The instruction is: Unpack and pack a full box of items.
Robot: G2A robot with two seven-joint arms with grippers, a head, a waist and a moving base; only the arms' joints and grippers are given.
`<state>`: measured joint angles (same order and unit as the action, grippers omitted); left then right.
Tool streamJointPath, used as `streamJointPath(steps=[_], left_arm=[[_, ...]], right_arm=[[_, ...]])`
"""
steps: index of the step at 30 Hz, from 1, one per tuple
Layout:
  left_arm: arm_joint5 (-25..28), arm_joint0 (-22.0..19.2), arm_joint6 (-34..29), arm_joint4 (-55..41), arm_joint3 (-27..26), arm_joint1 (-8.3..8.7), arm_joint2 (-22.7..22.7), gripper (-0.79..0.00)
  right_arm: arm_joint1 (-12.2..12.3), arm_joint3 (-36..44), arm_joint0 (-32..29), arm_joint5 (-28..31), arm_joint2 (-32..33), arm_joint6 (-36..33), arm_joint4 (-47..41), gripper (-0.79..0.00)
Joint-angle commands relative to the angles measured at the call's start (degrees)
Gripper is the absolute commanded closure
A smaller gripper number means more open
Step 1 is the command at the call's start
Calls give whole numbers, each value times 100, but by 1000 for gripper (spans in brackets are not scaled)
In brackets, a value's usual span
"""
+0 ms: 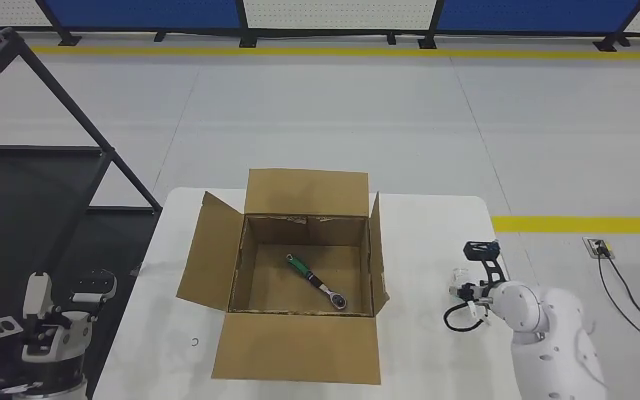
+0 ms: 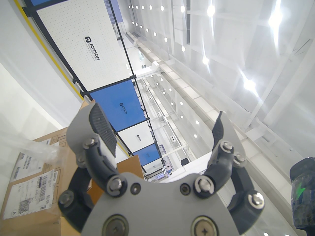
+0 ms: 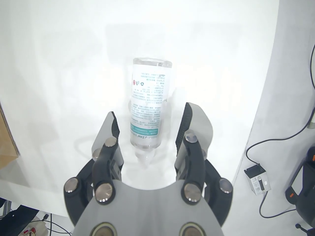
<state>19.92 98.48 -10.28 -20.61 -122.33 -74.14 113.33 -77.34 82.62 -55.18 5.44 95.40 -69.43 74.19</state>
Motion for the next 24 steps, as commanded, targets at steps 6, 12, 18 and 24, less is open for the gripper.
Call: streamJointPath(steps=[6,12,18,24], left_arm=[[0,0,0,0,0,0,0,-785],[0,0,0,0,0,0,0,-785],[0,0,0,0,0,0,0,-785],[0,0,0,0,0,0,0,-785]], right_arm=[[32,-290,131,-24,-167,-3,1,-376],[64,-514,246,-48,-257,28,-11,0],[103,191,53,-52,-149,243,-290,0],[119,2414,-814,-25,-99,452,-750,0]])
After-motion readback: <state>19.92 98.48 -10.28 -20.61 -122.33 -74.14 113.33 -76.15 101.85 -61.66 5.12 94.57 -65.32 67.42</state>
